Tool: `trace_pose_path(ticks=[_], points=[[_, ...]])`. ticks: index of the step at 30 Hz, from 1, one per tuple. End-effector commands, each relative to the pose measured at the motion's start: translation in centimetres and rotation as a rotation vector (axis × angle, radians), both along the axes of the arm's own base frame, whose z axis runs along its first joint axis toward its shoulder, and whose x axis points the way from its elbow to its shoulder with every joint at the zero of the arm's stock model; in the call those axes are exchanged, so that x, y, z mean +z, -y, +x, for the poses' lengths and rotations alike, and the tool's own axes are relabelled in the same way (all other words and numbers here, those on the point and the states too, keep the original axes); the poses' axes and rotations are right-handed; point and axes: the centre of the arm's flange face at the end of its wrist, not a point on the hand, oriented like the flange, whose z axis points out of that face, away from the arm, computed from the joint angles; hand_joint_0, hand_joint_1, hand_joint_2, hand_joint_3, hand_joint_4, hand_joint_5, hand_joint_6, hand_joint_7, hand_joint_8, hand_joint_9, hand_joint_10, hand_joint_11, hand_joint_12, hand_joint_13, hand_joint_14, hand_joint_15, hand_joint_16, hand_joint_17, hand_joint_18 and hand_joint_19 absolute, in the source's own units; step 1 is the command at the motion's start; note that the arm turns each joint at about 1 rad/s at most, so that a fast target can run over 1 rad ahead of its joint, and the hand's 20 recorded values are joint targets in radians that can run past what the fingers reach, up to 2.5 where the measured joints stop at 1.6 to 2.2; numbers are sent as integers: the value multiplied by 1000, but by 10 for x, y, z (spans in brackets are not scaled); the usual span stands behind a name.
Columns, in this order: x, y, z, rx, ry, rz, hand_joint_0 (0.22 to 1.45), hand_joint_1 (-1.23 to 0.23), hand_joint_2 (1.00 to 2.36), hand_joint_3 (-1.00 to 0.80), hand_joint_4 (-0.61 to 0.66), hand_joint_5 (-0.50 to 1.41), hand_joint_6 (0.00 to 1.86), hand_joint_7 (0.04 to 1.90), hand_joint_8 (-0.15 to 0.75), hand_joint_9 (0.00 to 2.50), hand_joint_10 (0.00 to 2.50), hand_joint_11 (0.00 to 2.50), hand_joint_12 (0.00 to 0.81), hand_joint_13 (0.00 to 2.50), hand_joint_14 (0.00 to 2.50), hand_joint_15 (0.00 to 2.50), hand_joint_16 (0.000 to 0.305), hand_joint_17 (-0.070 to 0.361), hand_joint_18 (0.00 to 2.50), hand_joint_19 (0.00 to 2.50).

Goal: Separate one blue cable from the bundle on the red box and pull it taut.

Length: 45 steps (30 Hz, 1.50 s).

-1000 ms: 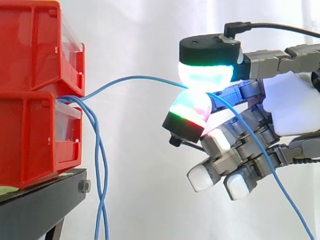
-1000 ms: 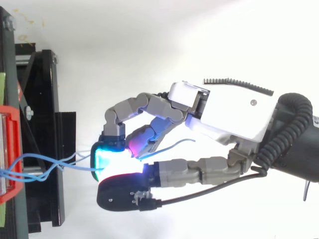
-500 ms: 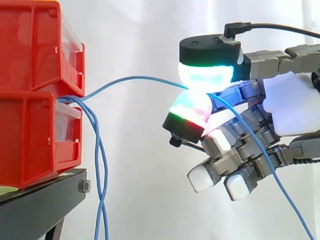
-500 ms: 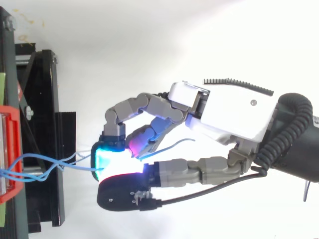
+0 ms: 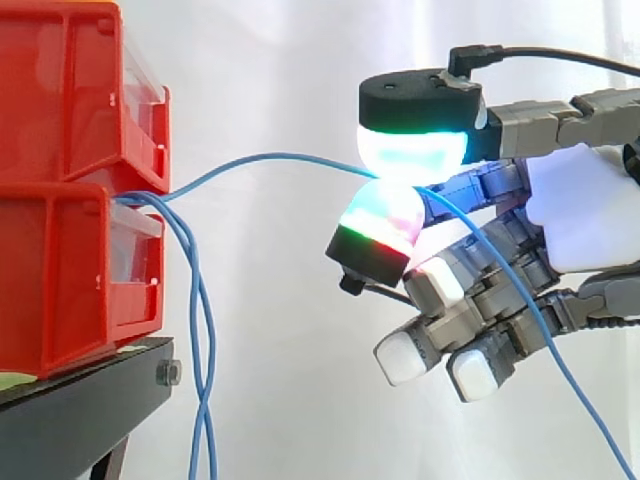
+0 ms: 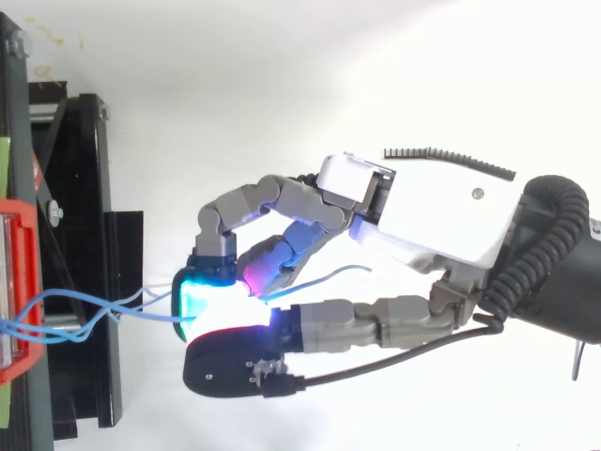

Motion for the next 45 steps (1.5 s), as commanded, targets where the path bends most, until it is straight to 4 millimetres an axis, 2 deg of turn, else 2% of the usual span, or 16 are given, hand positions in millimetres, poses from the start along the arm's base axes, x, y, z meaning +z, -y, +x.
trace_pose_path(ticks=[1, 45], points=[[0, 0, 0, 0, 0, 0, 612, -774, 1155, 41, -103, -134, 938, 1338, 389, 1076, 10, 882, 446, 869, 11, 440, 56, 125, 880, 456], [0, 0, 0, -1, 1, 0, 621, -782, 1129, 46, -105, -134, 937, 1333, 396, 1092, 8, 871, 446, 870, 14, 442, 55, 124, 866, 450]])
